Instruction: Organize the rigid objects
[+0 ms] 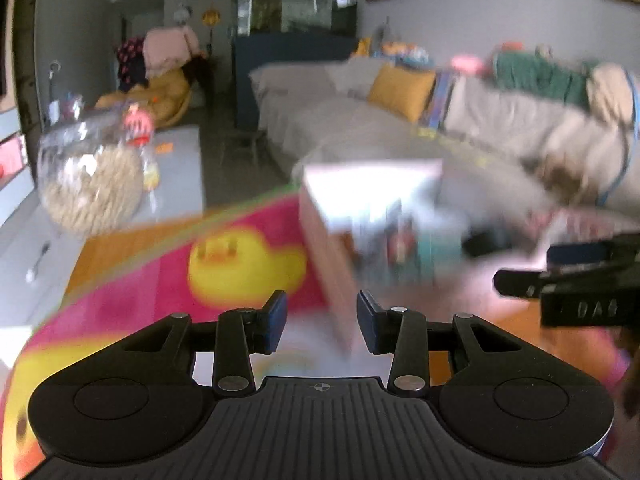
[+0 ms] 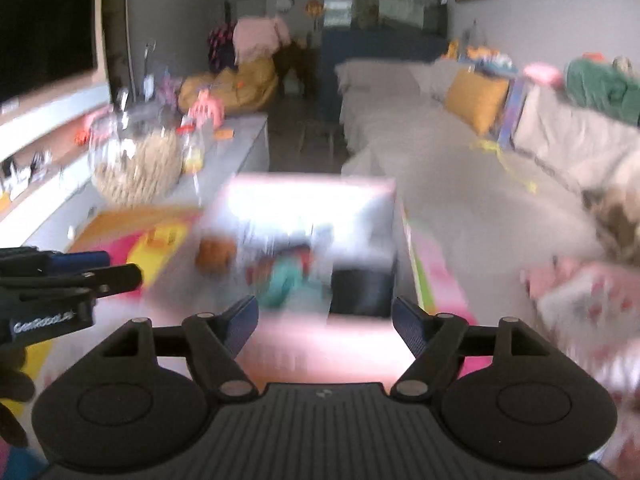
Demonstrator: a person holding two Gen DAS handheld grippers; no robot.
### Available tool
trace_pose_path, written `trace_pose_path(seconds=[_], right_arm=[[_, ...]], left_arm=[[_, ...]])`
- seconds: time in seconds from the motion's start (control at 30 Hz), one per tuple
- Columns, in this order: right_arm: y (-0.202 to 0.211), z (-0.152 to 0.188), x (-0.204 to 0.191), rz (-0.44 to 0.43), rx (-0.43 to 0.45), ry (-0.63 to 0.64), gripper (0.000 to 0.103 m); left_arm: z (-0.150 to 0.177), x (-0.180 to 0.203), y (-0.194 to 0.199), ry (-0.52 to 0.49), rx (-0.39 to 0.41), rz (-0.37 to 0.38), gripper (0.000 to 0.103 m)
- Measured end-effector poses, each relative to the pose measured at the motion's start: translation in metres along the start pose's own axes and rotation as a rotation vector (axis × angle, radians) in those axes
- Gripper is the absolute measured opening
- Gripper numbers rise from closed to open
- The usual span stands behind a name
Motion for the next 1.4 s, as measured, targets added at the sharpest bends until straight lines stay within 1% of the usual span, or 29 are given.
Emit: trace_pose_path(seconds=[0.03, 0.1, 0.13, 0.17, 0.2, 0.23, 0.27, 0.3, 0.33, 0.37, 0.4, 0.47, 0.57, 0.63, 0.67, 0.73, 0.77, 0.87, 1.1, 1.3, 1.4], right_arm=[[0.002, 0.014, -0.002, -0.001, -0.023, 0.01, 0.075], [0.006, 0.042, -0.007, -0.006, -0.071, 0.032, 0.075], [0.007, 0.055, -0.011, -0.007, -0.096, 0.044, 0.075], [0.005, 0.068, -0.016, -0.01, -0.122, 0.061, 0.075], [0.004, 0.078, -0.02, -0.01, -0.144, 0.079, 0.076], [0.004, 0.082, -0.022, 0.005, -0.12, 0.083, 0.079], [0.006, 0.084, -0.021, 0.028, -0.098, 0.079, 0.085], [0.005, 0.084, -0.02, 0.048, -0.094, 0.073, 0.089], [0.004, 0.085, -0.019, 0.052, -0.096, 0.059, 0.091], [0.002, 0.086, -0.015, 0.053, -0.104, 0.038, 0.097], [0.001, 0.087, -0.012, 0.056, -0.113, 0.018, 0.1], [-0.002, 0.09, -0.005, 0.038, -0.126, -0.016, 0.103], [-0.002, 0.091, -0.004, 0.025, -0.117, 0.008, 0.103], [-0.001, 0.093, -0.003, 0.02, -0.087, 0.01, 0.103], [-0.002, 0.092, -0.003, 0.023, -0.067, 0.007, 0.103], [-0.003, 0.093, 0.0, 0.025, -0.059, -0.013, 0.103], [-0.004, 0.092, 0.002, 0.041, -0.052, -0.018, 0.103], [-0.005, 0.09, 0.007, 0.086, -0.045, -0.035, 0.103], [-0.006, 0.088, 0.004, 0.112, -0.039, -0.02, 0.103], [-0.008, 0.086, 0.001, 0.107, -0.039, -0.017, 0.103], [-0.009, 0.085, -0.006, 0.088, -0.039, -0.005, 0.103]], left_arm=[[0.015, 0.003, 0.002, 0.001, -0.029, -0.002, 0.042], [0.047, 0.011, -0.001, -0.002, -0.112, 0.009, 0.042], [0.055, 0.013, -0.001, 0.001, -0.119, 0.009, 0.043], [0.058, 0.016, 0.003, -0.016, -0.08, 0.0, 0.043], [0.059, 0.018, 0.004, -0.021, -0.073, -0.01, 0.043], [0.059, 0.019, 0.005, -0.008, -0.077, -0.011, 0.043], [0.059, 0.018, 0.005, 0.016, -0.082, -0.003, 0.044], [0.059, 0.019, 0.004, 0.031, -0.087, 0.002, 0.048], [0.059, 0.019, 0.003, 0.035, -0.091, 0.006, 0.053], [0.059, 0.02, 0.002, 0.036, -0.094, 0.009, 0.056], [0.059, 0.023, 0.002, 0.032, -0.093, 0.007, 0.06], [0.061, 0.027, 0.001, 0.025, -0.078, -0.01, 0.062], [0.062, 0.028, 0.001, 0.052, -0.05, -0.035, 0.063], [0.062, 0.028, 0.001, 0.066, -0.039, -0.058, 0.061], [0.062, 0.028, 0.001, 0.067, -0.034, -0.077, 0.06], [0.062, 0.028, 0.002, 0.064, -0.028, -0.104, 0.059], [0.063, 0.028, 0.003, 0.064, -0.027, -0.109, 0.059], [0.063, 0.027, 0.003, 0.062, -0.026, -0.115, 0.059], [0.062, 0.026, 0.001, 0.083, -0.025, -0.13, 0.059], [0.062, 0.026, 0.0, 0.082, -0.025, -0.13, 0.059], [0.062, 0.026, 0.0, 0.082, -0.025, -0.13, 0.059]])
Point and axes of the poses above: each gripper's, at about its wrist camera, not at the fingertips, and y roughly against the way its jaws point, x to its right, z to its underside, the point moved 8 cm from there along -y, roughly the way its jaws point, and after that the axes turned 5 degrees about z, right-handed, at the moved point
